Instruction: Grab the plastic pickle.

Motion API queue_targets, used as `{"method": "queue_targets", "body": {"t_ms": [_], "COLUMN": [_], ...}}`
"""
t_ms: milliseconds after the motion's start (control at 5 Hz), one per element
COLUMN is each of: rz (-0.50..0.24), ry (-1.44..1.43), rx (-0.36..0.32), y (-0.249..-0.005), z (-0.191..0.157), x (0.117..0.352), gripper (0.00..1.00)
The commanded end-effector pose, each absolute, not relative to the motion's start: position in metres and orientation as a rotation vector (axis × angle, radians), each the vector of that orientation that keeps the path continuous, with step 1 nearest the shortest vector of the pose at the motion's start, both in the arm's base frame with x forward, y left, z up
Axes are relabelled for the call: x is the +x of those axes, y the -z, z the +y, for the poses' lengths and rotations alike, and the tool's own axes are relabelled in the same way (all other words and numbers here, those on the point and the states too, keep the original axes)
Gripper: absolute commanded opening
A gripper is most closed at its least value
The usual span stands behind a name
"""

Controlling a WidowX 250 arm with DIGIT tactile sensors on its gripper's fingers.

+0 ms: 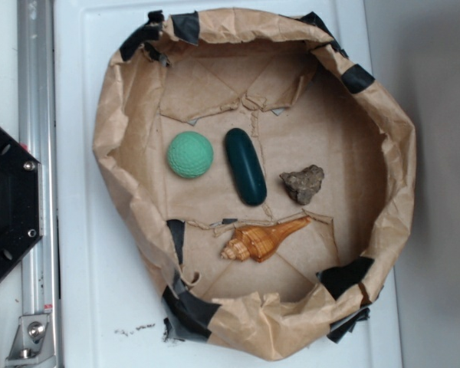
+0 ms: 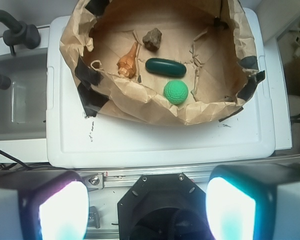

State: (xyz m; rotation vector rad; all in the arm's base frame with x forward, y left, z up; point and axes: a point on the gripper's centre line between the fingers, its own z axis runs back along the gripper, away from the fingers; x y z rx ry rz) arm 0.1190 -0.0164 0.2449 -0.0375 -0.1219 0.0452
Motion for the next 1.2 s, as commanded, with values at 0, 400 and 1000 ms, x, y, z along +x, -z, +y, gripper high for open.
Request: {"method": "queue_targets", "body": {"t_ms": [0,400,1000], "rz": [-0.122,-0.205,-0.245], "ry": [-0.045,0.426,0.66], "rx": [-0.037,-0.101,-0.07], "y": [-0.245,-0.214,-0.186], "z": [-0.016,0.019,0.025], "x": [0.119,0.213,0.258], "gripper": [1.0,1.0,1.0]}}
